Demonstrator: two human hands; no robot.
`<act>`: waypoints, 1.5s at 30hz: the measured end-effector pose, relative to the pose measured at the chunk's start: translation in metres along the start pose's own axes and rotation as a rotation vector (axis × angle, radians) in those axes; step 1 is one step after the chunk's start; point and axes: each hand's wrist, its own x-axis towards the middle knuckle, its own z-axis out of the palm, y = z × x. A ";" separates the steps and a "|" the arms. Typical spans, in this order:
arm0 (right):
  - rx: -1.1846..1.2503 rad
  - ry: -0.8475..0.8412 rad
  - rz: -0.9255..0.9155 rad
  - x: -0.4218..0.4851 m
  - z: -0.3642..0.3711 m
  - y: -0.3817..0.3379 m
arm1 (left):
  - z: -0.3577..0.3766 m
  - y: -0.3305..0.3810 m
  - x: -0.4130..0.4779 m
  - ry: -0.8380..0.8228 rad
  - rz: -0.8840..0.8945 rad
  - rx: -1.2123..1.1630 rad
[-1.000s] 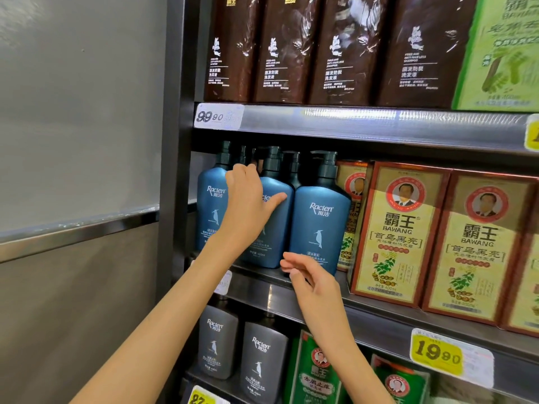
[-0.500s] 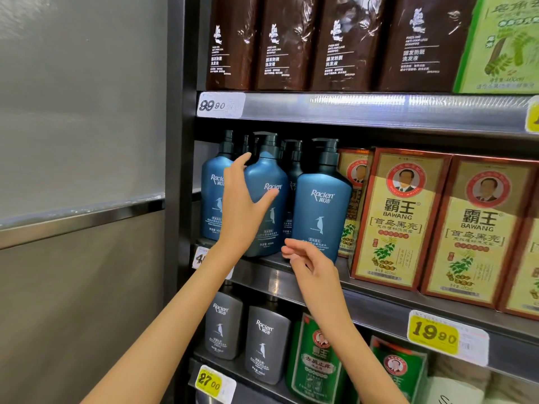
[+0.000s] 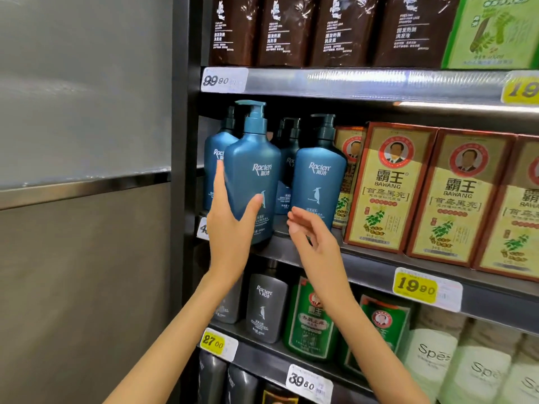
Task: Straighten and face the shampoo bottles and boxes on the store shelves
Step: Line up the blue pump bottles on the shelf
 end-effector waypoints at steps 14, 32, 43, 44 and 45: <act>0.459 -0.191 0.377 -0.069 -0.003 0.024 | -0.055 -0.006 -0.121 -0.503 -0.373 -0.199; 0.274 -0.245 0.491 -0.095 0.005 0.036 | -0.071 -0.018 -0.188 -0.525 -0.266 0.191; 0.633 -0.296 0.566 -0.093 0.004 0.041 | -0.101 -0.037 -0.168 -0.696 -0.610 -0.383; 0.608 -0.287 0.551 -0.093 0.006 0.038 | -0.105 -0.037 -0.169 -0.680 -0.606 -0.362; 0.572 -0.268 0.537 -0.093 0.009 0.035 | -0.107 -0.036 -0.171 -0.643 -0.583 -0.322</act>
